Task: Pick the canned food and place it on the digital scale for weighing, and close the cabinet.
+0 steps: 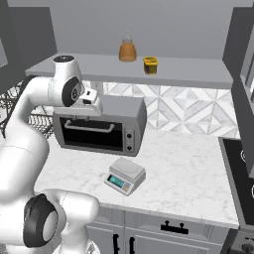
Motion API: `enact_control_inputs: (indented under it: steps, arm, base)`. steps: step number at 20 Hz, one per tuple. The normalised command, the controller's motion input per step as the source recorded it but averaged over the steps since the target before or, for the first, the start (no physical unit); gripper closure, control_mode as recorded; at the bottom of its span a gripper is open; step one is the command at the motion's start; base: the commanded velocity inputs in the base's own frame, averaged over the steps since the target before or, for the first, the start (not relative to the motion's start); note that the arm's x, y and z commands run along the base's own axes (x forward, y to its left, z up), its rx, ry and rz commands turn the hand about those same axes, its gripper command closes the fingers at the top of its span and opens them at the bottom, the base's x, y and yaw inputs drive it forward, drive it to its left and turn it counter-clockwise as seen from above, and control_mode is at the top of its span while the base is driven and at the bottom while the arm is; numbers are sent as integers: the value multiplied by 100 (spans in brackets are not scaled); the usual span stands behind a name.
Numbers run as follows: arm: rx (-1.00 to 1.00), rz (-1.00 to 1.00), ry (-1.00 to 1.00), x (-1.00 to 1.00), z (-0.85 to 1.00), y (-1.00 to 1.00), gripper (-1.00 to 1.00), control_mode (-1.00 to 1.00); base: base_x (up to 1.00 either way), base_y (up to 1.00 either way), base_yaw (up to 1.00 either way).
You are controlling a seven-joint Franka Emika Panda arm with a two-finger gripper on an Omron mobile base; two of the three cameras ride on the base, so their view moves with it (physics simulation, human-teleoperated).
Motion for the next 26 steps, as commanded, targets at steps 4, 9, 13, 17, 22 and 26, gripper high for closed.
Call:
enact_control_inputs:
  steps: [4, 9, 13, 17, 22, 26]
  arm:
    - [0, 0, -7, -54, 0, -7, -100, -100]
    - [-1, 0, -26, -87, 10, -4, -100, -100]
    - [0, 0, -31, -28, 69, -24, -100, -100]
    - [0, 1, -17, -3, 76, -39, -100, -100]
    - [-3, 1, -2, 0, 74, -49, -100, -100]
    - [-5, 0, 0, 0, 73, -54, -100, -100]
  base:
    - [0, 0, 0]
    - [0, 0, 0]
    - [0, 0, 0]
    - [0, 0, 0]
    - [0, 0, 0]
    - [0, 0, 0]
